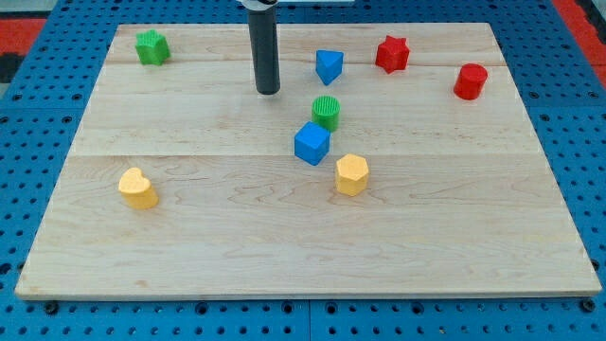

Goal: Push the blue triangle to the right of the green star

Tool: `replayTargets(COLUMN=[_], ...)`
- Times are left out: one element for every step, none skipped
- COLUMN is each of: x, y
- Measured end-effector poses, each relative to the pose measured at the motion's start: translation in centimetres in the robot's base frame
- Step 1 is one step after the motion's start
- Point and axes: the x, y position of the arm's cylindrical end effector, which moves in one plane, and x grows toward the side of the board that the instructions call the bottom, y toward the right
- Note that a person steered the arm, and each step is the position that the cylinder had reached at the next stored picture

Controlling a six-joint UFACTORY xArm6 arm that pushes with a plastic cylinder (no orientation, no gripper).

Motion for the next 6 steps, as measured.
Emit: replayTargets(x=[0.0,0.0,-0.8,-2.6,-3.0,-5.2], y=[1.7,7.5,10.9,10.9,10.7,7.3])
